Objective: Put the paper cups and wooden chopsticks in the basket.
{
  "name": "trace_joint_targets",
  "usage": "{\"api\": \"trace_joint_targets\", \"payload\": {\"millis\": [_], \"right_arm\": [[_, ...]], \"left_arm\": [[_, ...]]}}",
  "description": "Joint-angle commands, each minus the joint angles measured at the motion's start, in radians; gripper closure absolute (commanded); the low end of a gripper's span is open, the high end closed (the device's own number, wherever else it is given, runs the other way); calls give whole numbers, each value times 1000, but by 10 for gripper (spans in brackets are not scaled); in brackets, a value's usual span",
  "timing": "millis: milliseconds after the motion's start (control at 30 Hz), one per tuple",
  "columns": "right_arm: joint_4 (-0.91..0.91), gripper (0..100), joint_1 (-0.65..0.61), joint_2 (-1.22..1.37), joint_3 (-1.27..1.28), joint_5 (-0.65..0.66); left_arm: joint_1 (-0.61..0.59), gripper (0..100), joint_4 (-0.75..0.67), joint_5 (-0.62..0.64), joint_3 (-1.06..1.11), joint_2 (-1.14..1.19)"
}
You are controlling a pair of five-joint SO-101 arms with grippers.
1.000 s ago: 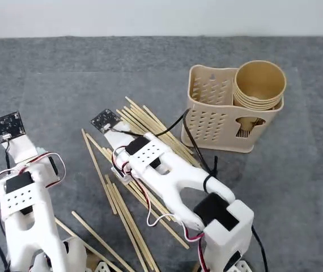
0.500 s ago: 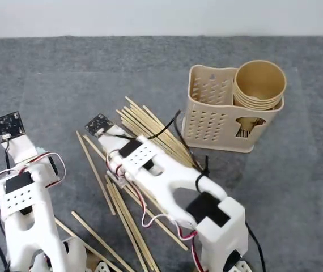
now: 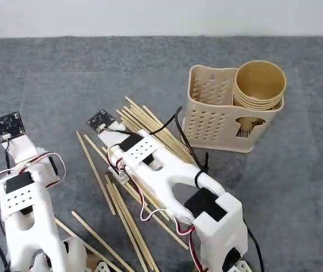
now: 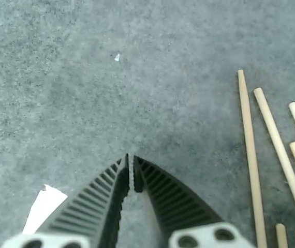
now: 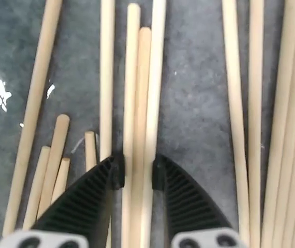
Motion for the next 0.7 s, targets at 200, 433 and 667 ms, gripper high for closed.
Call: {"api": "trace_joint_targets", "payload": {"millis": [200,433,667], "right_arm": [[163,991,21,-234,-2,55],[226,991,85,-366,-6,63],[225,991,157,-604,-20,126]], "left_arm": [[0,985,-21,-6,-18,-31],[0,985,-21,-6,-18,-29],[2,985,-21,-6,-18,-28]]}}
